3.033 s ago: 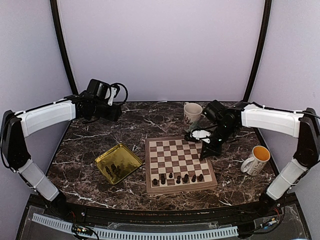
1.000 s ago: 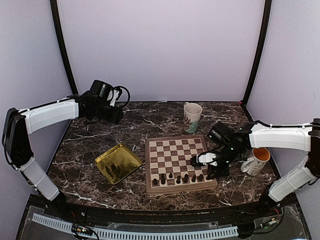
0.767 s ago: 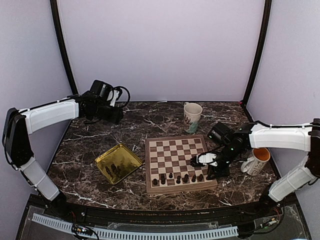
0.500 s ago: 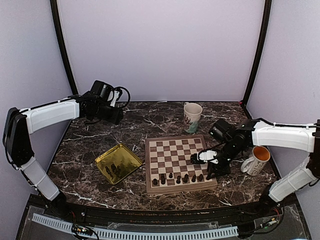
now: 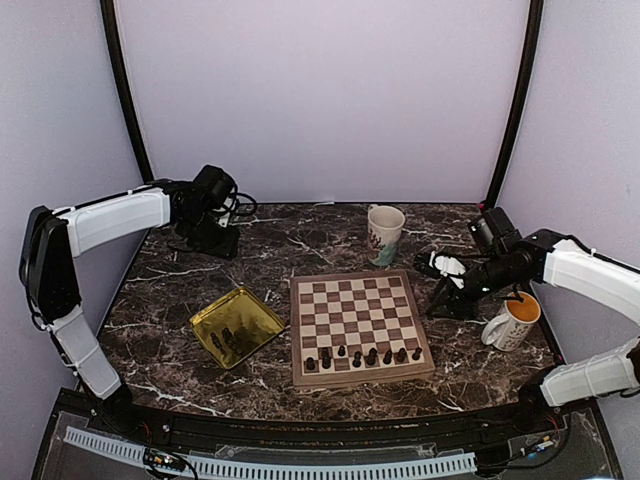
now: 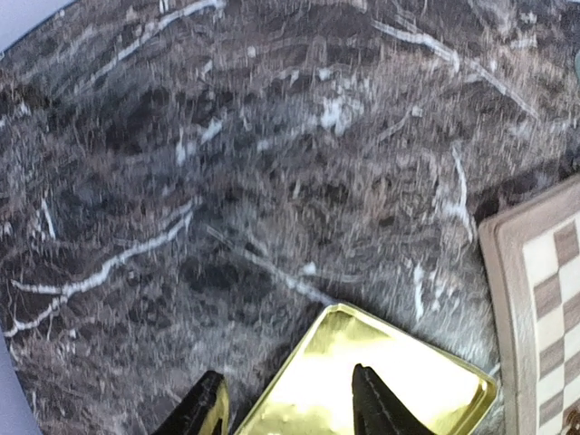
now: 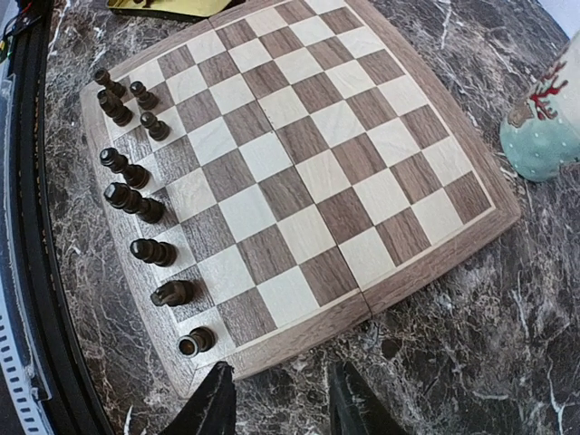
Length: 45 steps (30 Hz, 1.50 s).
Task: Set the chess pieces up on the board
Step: Pick up the pawn from the storage box.
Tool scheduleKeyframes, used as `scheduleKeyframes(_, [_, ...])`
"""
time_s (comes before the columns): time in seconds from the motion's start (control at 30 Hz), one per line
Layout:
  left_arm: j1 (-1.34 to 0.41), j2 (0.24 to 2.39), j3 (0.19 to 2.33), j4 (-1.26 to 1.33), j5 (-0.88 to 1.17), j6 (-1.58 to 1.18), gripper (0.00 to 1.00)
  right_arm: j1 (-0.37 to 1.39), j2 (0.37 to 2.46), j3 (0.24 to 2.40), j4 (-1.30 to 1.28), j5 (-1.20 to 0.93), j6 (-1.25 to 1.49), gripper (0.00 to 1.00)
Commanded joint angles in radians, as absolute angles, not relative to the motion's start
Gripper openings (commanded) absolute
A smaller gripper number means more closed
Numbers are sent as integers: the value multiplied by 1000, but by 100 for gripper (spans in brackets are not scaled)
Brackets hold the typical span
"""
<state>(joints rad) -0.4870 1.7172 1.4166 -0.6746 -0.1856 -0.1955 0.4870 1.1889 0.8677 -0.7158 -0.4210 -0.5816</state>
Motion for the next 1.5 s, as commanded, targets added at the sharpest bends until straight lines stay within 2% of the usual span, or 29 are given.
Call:
scheduleKeyframes(0.0, [-489, 1583, 1310, -858, -128, -303, 46, 428, 1166, 815, -598, -528, -544, 37])
scheduleKeyframes(0.27, [-489, 1458, 1107, -950, -7, -402, 33, 425, 1181, 804, -587, -520, -552, 37])
scheduleKeyframes(0.47, [-490, 1453, 1014, -909, 70, -408, 32, 425, 1172, 789, -572, -515, -559, 37])
scheduleKeyframes(1.0, [-501, 1576, 986, -815, 120, -388, 30, 425, 1180, 779, -570, -483, -568, 37])
scheduleKeyframes(1.47, [-530, 1662, 992, -807, 83, -383, 20, 425, 1184, 776, -571, -472, -575, 37])
